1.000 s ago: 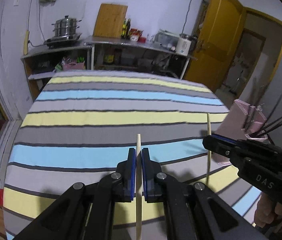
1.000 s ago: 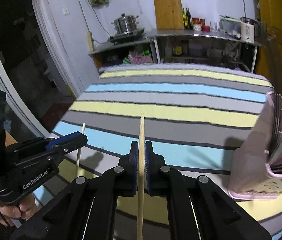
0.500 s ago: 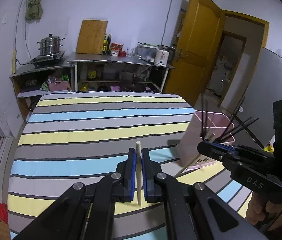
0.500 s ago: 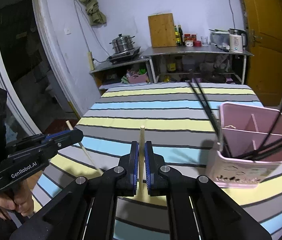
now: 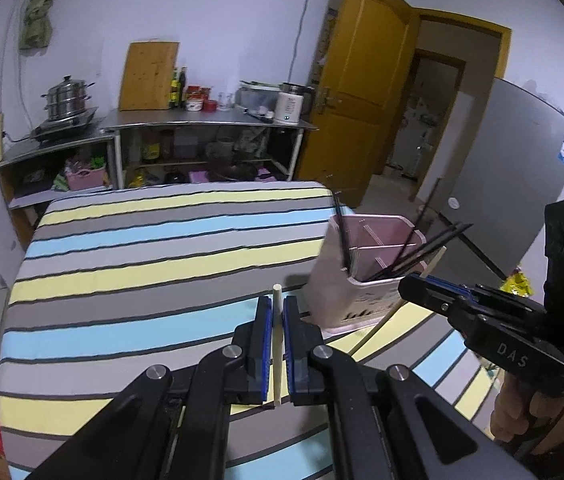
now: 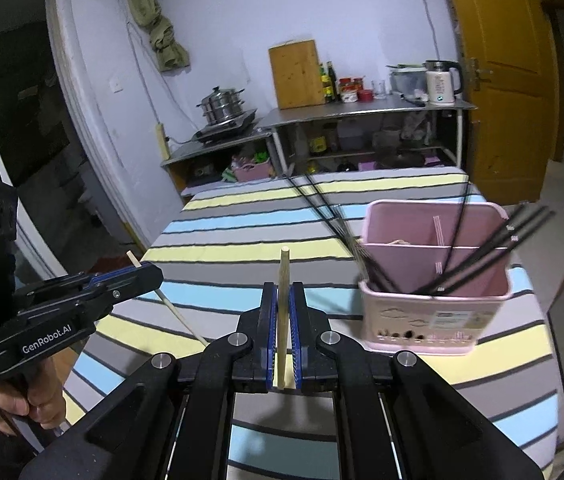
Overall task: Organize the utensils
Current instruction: 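Lift both wooden chopsticks upright and carry them over the pink holder, then lower both wooden chopsticks into the pink holder and open both tools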
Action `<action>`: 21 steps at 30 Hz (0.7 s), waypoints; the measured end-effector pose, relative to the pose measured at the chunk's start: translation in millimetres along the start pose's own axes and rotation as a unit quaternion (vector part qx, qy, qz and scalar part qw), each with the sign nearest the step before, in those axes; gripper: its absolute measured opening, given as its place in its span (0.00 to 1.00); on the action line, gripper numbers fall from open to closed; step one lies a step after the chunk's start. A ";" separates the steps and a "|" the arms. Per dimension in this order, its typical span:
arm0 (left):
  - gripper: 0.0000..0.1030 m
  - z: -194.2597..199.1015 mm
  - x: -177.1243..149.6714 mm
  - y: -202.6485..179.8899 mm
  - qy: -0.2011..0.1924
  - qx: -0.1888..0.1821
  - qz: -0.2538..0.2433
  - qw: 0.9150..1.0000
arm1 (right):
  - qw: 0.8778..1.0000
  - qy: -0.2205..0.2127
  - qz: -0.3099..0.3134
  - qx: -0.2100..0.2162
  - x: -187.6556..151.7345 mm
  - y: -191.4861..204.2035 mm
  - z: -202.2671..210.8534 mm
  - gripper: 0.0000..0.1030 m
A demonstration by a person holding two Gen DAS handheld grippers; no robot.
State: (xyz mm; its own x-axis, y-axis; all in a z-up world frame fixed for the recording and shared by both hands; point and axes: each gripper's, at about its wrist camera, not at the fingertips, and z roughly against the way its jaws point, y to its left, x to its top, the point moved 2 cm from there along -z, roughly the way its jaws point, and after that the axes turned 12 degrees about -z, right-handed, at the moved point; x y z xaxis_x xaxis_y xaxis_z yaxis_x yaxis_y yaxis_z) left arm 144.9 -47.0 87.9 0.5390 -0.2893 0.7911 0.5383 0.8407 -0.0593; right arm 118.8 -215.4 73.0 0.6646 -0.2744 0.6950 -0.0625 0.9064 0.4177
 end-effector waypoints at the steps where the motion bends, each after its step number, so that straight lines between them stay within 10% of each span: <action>1: 0.05 -0.2 2.8 -3.7 -0.002 -0.006 -0.001 1.000 | 1.000 -0.006 -0.003 -0.003 2.3 -4.1 5.8 0.06; 21: 0.05 -18.5 106.2 -57.0 -0.071 -0.057 -0.028 0.995 | 0.992 -0.116 -0.033 -0.042 68.6 -45.9 70.4 0.06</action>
State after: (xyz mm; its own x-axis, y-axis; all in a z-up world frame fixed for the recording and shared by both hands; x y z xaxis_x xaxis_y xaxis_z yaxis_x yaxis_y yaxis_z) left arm 183.5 -134.1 164.0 0.4139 -0.2595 0.8725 0.6396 0.7650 -0.0759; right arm 114.8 -298.5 142.7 0.4751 -0.3911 0.7883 0.0439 0.9052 0.4226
